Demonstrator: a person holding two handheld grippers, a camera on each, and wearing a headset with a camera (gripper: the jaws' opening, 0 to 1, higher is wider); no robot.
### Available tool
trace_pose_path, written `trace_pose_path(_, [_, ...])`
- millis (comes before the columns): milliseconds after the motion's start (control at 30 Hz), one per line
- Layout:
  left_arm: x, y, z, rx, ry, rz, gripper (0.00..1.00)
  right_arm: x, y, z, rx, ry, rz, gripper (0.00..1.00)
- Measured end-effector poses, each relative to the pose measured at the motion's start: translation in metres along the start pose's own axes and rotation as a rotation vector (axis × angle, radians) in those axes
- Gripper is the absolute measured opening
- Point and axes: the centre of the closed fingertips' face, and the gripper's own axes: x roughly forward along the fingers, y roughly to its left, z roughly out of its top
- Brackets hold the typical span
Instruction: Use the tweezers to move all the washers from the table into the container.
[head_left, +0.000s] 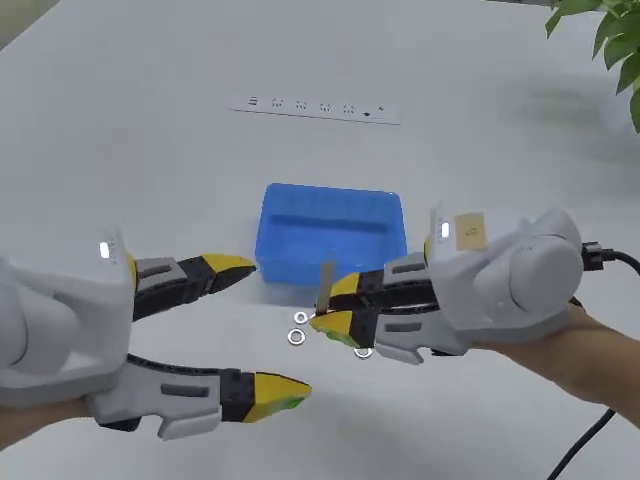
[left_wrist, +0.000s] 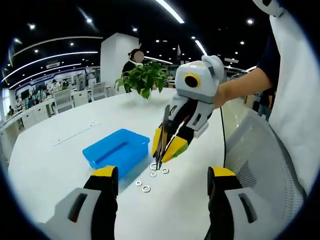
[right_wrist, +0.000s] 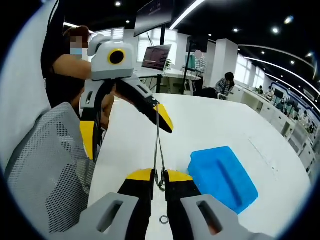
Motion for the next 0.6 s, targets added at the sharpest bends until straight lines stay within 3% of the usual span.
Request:
trace_pose_path(200, [-0.014, 0.006, -0.004, -0.034, -0.018, 0.072, 0.95, -0.014, -0.023, 0.027, -0.007, -0.061, -0.047, 0.09])
trace_pose_path(367, [-0.026, 0.013, -0.012, -0.044, -0.011, 0.112, 0.99, -0.019, -0.059, 0.038, -0.002, -0.088, -0.095, 0.09])
trace_pose_path(500, [-0.032, 0.019, -0.015, -0.056, -0.008, 0.137, 1.00, -0.015, -0.095, 0.037, 0.020, -0.108, -0.151, 0.09])
trace_pose_path(600, [-0.036, 0.025, -0.017, -0.062, -0.002, 0.157, 1.00, -0.004, -0.118, 0.021, 0.053, -0.087, -0.183, 0.09])
